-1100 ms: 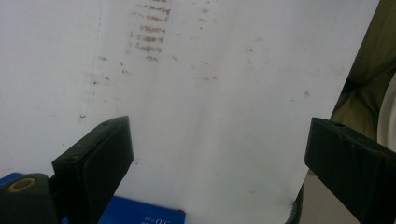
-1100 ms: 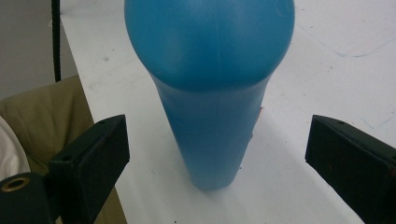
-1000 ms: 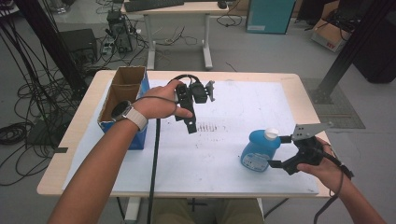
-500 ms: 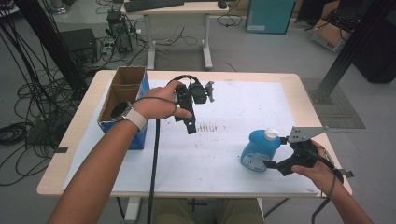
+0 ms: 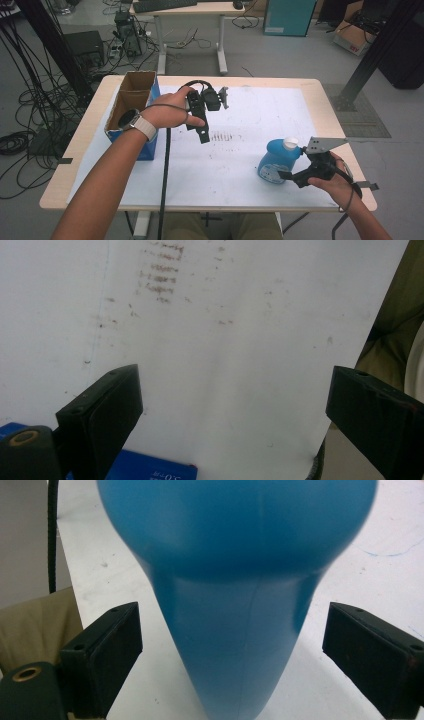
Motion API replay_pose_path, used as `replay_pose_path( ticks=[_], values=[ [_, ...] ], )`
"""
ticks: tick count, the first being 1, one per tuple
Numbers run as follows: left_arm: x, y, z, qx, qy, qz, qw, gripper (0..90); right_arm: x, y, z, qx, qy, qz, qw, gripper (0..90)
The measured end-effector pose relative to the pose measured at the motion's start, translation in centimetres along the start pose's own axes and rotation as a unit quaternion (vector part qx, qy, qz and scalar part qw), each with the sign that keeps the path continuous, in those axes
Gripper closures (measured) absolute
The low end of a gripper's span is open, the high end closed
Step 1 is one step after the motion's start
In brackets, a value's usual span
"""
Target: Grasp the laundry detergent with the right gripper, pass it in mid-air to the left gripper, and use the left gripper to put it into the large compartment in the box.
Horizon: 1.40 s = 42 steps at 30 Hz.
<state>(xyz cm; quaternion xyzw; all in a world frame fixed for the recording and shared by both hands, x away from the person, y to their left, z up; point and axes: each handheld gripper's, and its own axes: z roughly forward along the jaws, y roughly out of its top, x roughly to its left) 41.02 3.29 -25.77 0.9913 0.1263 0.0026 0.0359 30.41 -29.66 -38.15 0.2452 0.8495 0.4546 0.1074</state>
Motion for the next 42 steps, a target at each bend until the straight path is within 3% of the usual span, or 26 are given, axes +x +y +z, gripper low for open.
replay_pose_path(
  ticks=[42],
  values=[
    [0.1,-0.1,0.4,0.001,-0.004,-0.003,1.0,8.5,0.3,-1.7,2.1,-0.069,-0.004,0.006,0.9976,22.9]
  ],
)
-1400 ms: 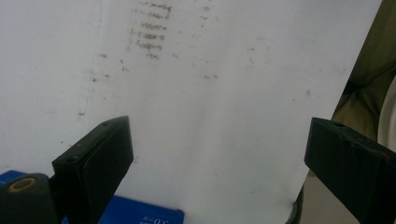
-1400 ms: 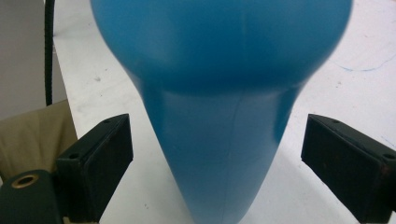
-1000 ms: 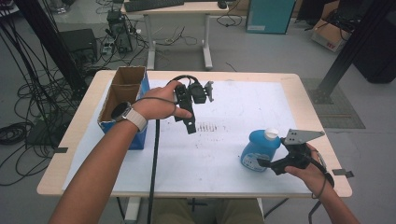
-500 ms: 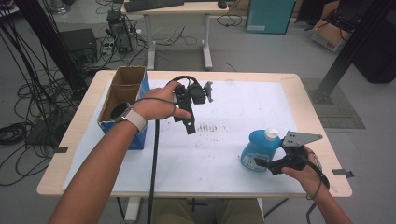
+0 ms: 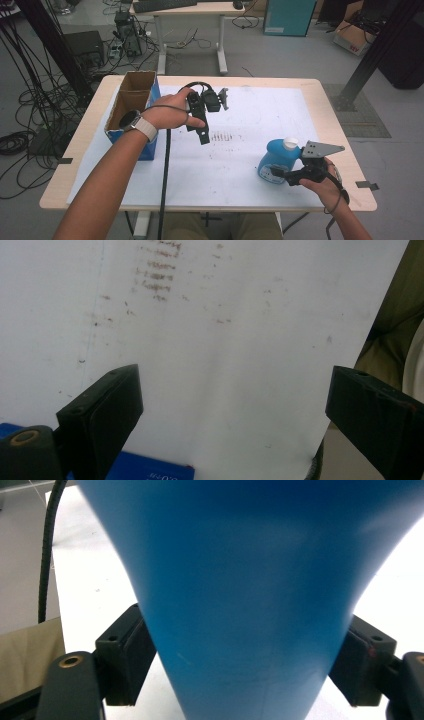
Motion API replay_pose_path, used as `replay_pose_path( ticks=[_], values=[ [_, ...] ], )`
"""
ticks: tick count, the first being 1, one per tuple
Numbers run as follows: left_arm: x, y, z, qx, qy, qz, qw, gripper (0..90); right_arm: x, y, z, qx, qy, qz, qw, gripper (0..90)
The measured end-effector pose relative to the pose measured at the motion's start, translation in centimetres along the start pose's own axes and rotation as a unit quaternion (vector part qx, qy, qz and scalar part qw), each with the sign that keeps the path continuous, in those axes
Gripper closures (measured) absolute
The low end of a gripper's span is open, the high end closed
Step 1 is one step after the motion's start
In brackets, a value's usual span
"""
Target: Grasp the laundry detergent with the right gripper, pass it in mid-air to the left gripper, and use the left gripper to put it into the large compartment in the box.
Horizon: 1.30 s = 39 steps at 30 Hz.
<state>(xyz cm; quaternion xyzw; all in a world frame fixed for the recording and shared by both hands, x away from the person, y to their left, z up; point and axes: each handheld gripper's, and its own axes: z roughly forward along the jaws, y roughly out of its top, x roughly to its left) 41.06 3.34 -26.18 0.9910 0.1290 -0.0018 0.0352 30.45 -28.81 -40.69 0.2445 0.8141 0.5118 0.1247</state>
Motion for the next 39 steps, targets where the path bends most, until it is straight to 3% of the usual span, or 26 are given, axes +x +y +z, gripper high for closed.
replay_pose_path(
  ticks=[14,18,39],
  values=[
    [0.03,-0.07,0.05,-0.001,-0.001,-0.003,1.0,9.4,0.07,-0.16,0.21,-0.013,-0.001,-0.002,0.9999,33.1],
    [0.04,-0.06,0.06,-0.001,0.0,-0.002,1.0,9.3,0.1,-0.18,0.27,-0.013,0.003,-0.009,0.9999,40.3],
    [0.05,-0.02,0.1,-0.001,-0.001,-0.003,1.0,9.3,0.22,-0.36,0.22,-0.019,0.001,-0.019,0.9996,42.4]
  ],
)
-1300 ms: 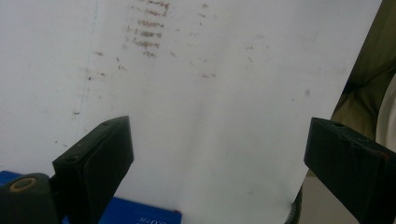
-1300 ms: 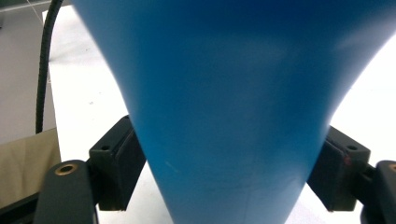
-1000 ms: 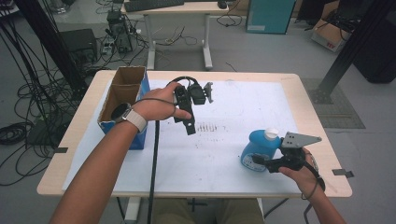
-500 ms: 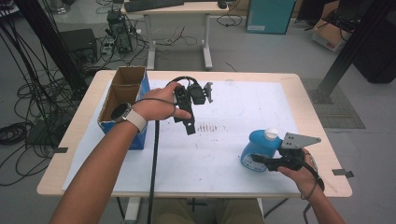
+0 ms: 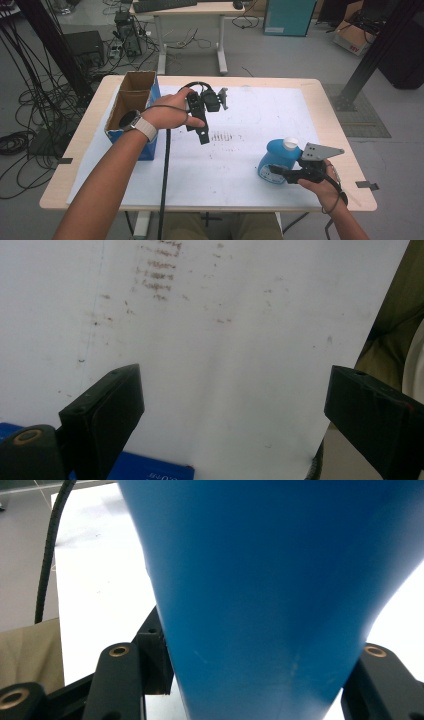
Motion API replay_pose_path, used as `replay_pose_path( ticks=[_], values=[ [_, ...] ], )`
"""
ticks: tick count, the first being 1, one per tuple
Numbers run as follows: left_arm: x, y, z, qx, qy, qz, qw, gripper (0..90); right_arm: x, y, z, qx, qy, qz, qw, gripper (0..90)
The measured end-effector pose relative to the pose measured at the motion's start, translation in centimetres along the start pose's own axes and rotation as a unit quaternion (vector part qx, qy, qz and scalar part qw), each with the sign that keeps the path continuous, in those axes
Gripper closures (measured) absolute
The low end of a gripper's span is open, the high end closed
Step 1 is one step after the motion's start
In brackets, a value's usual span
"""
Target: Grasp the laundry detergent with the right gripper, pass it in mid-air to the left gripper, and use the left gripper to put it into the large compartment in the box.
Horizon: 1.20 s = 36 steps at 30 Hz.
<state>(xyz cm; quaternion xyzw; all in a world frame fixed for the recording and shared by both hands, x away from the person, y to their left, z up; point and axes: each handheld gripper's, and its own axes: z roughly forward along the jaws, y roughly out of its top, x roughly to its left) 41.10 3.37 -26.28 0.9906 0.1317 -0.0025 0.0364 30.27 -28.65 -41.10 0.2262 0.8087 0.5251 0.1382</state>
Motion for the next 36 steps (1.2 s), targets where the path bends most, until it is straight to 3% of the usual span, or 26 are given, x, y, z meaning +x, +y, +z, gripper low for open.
replay_pose_path(
  ticks=[36],
  values=[
    [0.01,0.0,0.0,-0.002,0.001,0.001,1.0,9.3,0.0,0.15,0.02,0.004,-0.001,0.003,1.0,44.6]
  ],
)
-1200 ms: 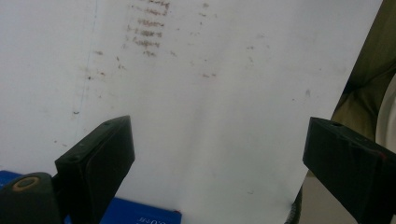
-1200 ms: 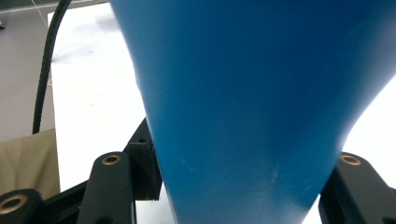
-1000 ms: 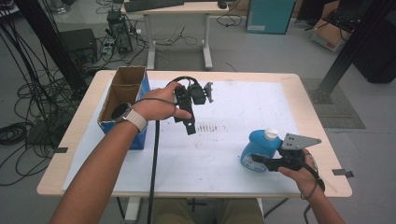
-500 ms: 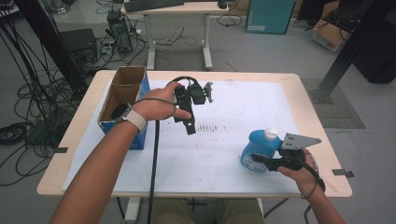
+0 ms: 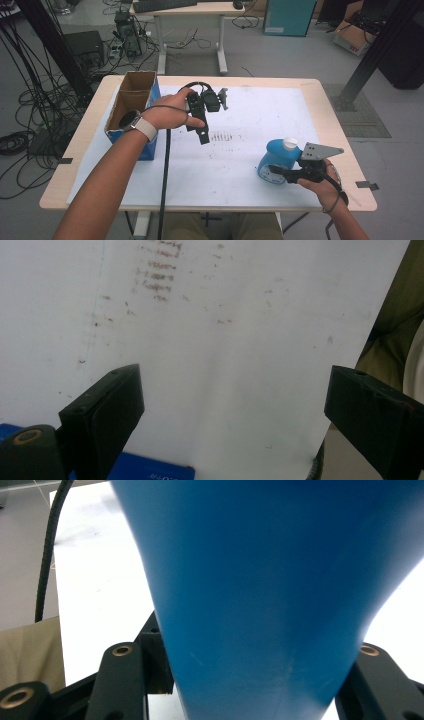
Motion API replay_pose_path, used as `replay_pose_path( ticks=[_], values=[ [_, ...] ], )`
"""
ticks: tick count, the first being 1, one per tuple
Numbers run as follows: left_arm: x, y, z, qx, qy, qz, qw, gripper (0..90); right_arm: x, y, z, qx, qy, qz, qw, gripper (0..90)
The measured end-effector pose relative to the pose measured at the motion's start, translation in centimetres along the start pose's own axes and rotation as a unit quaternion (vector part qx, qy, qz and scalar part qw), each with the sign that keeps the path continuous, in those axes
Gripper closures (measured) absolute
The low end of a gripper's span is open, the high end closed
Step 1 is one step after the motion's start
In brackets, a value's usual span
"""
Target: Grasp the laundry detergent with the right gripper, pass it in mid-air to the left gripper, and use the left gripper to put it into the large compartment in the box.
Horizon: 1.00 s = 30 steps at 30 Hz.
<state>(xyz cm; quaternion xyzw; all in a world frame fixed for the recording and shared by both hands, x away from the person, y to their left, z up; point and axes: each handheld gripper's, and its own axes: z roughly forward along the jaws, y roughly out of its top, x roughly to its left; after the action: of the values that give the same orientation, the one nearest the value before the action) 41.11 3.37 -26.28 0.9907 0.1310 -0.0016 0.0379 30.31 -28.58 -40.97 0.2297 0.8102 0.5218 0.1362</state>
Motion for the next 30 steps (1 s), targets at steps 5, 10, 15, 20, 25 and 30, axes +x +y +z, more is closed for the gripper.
replay_pose_path(
  ticks=[5,10,15,20,25,30],
  values=[
    [-0.05,-0.03,0.02,0.0,0.0,-0.001,1.0,9.3,-0.01,-0.01,0.0,0.0,0.0,0.001,1.0,44.7],
    [-0.04,-0.09,0.01,0.0,0.0,-0.001,1.0,9.3,-0.03,-0.01,0.0,0.0,0.001,0.001,1.0,44.7],
    [-0.03,-0.08,0.04,0.0,-0.002,-0.001,1.0,9.3,-0.05,-0.02,-0.01,0.001,0.003,0.0,1.0,44.5],
    [-0.03,-0.09,0.02,0.001,-0.003,-0.002,1.0,9.3,-0.06,-0.03,-0.01,0.0,0.003,-0.001,1.0,44.5],
    [0.0,-0.1,-0.04,0.003,0.002,0.003,1.0,9.3,-0.04,-0.01,0.02,-0.001,0.001,0.002,1.0,44.4],
    [-0.05,-0.11,0.0,0.0,0.0,-0.002,1.0,9.3,-0.06,0.01,0.02,0.0,0.002,0.002,1.0,44.3]
  ],
)
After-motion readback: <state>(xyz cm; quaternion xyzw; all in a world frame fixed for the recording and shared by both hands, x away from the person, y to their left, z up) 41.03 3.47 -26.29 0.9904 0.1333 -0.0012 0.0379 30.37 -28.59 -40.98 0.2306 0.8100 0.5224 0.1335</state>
